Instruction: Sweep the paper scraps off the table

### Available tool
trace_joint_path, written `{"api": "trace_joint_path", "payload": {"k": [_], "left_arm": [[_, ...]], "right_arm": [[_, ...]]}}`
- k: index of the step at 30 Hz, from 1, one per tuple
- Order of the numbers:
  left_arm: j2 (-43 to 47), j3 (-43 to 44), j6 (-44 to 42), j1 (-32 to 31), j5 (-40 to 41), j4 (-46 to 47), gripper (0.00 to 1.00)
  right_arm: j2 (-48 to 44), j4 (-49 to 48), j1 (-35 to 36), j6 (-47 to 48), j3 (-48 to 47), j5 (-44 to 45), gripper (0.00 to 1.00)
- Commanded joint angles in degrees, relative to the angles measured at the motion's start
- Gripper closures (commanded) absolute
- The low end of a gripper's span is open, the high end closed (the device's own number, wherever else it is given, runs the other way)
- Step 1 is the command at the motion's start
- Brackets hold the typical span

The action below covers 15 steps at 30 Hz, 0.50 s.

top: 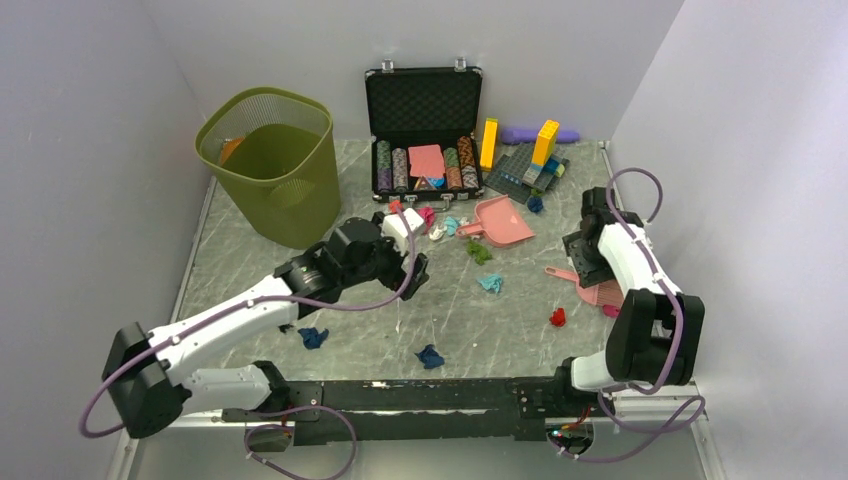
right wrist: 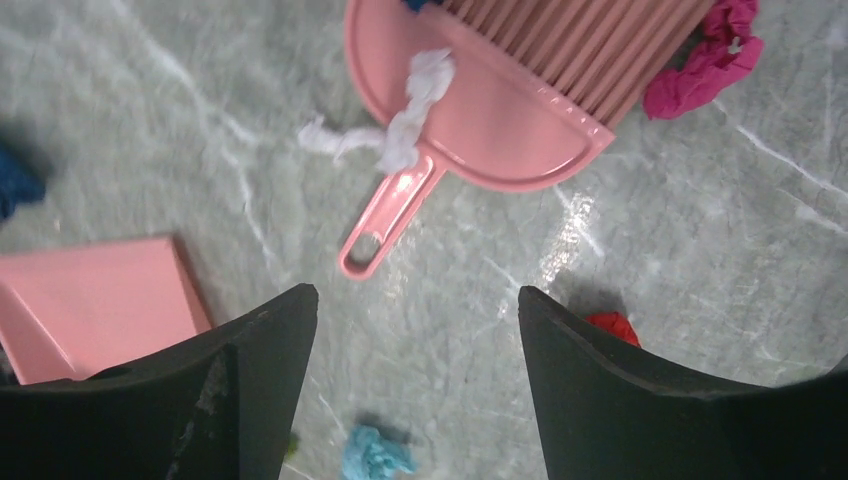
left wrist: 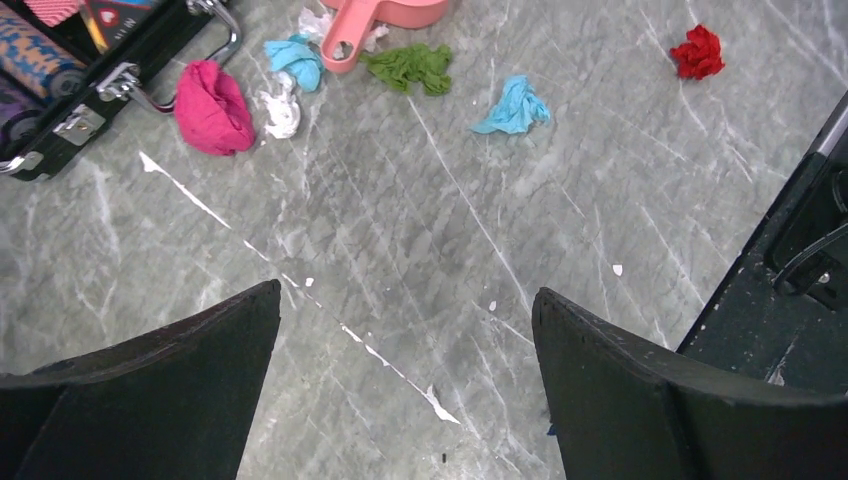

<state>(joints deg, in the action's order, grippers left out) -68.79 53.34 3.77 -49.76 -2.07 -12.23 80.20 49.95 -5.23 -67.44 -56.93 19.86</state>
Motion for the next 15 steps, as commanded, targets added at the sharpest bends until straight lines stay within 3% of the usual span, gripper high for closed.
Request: {"api": "trace_joint_path", "payload": {"k": [1,3,9,15], "left_arm": [[6.69,-2.84,2.71,-0.35,1.55,3.67,0.01],[9.19,-4.03,2.73,-0.38,1.52,3.34,0.01],[13.66,-7.03,5.02,-0.36,3.82,2.38,0.01],[14.42,-9.49,6.67,-0.35,4.03,3.13,0.01]], "right_arm": [[2.52,-0.98,-4.93,-5.49,-0.36,-3.9,0.26],[3.54,-1.95,-5.59,-7.33,0.13,-4.24,0.3],[3.31,-9.36,-5.67,-11.27,4.58,-4.98,0.27],[9.86,-4.68,-5.64,-12.75,-0.51,-3.26,0.29]]}}
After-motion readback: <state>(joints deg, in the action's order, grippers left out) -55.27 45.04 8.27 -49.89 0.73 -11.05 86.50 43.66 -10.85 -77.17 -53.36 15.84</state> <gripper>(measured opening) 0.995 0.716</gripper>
